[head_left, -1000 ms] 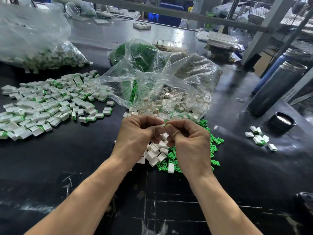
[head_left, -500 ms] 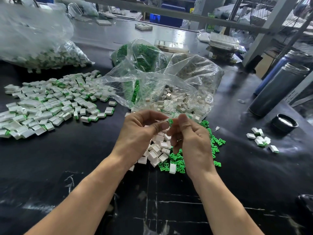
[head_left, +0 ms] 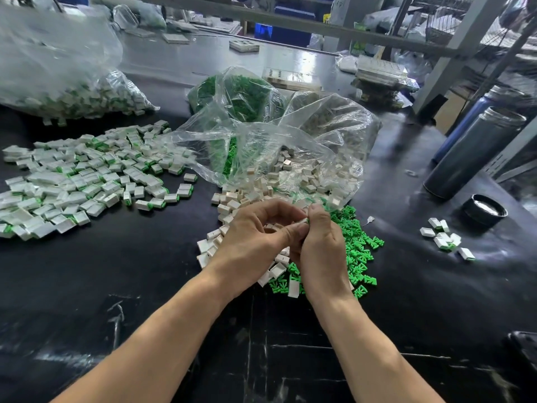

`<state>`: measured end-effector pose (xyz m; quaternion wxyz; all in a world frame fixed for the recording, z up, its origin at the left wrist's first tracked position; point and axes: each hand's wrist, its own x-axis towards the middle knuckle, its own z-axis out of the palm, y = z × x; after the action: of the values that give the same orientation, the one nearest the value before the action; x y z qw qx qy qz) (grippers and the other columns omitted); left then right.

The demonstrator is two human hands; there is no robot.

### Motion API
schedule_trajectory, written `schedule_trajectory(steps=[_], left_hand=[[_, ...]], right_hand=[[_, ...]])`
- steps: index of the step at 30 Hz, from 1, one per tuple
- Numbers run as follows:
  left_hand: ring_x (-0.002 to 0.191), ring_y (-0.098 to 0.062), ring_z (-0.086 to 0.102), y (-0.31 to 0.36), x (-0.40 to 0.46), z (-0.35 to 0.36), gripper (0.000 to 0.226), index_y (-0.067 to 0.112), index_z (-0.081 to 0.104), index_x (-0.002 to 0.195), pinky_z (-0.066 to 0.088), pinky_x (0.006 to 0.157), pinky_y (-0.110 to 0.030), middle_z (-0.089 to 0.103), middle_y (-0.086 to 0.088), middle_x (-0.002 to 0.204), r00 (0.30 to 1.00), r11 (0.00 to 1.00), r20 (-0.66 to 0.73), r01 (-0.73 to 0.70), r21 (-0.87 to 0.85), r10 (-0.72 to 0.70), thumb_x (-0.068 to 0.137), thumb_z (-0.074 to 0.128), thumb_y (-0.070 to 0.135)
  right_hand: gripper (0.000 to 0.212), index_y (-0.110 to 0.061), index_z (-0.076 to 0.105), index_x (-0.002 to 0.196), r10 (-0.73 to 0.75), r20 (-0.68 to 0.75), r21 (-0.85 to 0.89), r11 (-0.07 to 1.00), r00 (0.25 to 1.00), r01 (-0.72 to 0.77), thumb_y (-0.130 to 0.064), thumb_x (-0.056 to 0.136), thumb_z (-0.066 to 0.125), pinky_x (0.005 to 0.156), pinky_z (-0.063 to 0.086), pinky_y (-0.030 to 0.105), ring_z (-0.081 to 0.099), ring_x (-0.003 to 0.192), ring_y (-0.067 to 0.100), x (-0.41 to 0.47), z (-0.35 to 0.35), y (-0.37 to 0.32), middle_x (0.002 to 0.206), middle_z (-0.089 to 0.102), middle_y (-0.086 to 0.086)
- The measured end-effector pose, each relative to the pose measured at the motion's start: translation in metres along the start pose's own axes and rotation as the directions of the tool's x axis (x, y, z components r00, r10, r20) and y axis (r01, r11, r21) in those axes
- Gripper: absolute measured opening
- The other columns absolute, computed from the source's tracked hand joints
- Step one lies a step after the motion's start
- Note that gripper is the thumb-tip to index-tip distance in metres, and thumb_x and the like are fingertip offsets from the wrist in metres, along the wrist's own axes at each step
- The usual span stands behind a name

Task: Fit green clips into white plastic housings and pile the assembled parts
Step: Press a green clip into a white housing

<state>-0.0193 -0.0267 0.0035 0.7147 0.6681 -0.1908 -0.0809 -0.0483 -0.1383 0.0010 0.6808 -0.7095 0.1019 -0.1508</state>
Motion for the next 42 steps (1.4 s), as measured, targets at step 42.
schedule_trajectory(steps=[42], left_hand=[[0.075, -0.004, 0.065, 0.002, 0.0, -0.014, 0.017, 0.032, 0.072, 0.094, 0.05, 0.063, -0.014, 0.07, 0.014, 0.084, 0.975, 0.889, -0.159, -0.071, 0.452, 0.158, 0.083, 0.084, 0.03]], right_hand=[[0.012, -0.027, 0.071, 0.088, -0.228, -0.019, -0.241, 0.946, 0.973, 0.217, -0.026, 0.1, 0.069, 0.067, 0.055, 0.027, 0.067, 0.073, 0.007, 0.004, -0.014, 0.003, 0.082, 0.074, -0.011]])
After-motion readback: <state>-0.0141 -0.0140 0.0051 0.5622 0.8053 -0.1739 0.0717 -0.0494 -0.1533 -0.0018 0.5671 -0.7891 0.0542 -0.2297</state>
